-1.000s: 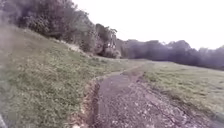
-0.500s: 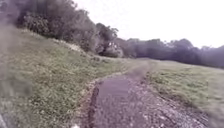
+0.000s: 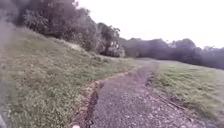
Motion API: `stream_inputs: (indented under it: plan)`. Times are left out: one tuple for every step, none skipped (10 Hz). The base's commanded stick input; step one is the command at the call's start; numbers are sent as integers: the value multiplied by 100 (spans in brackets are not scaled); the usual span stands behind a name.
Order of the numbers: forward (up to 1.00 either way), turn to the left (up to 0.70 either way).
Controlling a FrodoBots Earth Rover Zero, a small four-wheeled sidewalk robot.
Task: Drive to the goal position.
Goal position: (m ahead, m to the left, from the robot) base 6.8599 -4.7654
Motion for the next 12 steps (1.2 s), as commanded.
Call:
stream_inputs:
  plan:
    - [70,-30]
    - [70,-24]
    - [70,-9]
    - [70,0]
    - [70,0]
    - [70,0]
    - [70,0]
    - [70,0]
    - [70,0]
    - [70,0]
    - [70,0]
    - [70,-11]
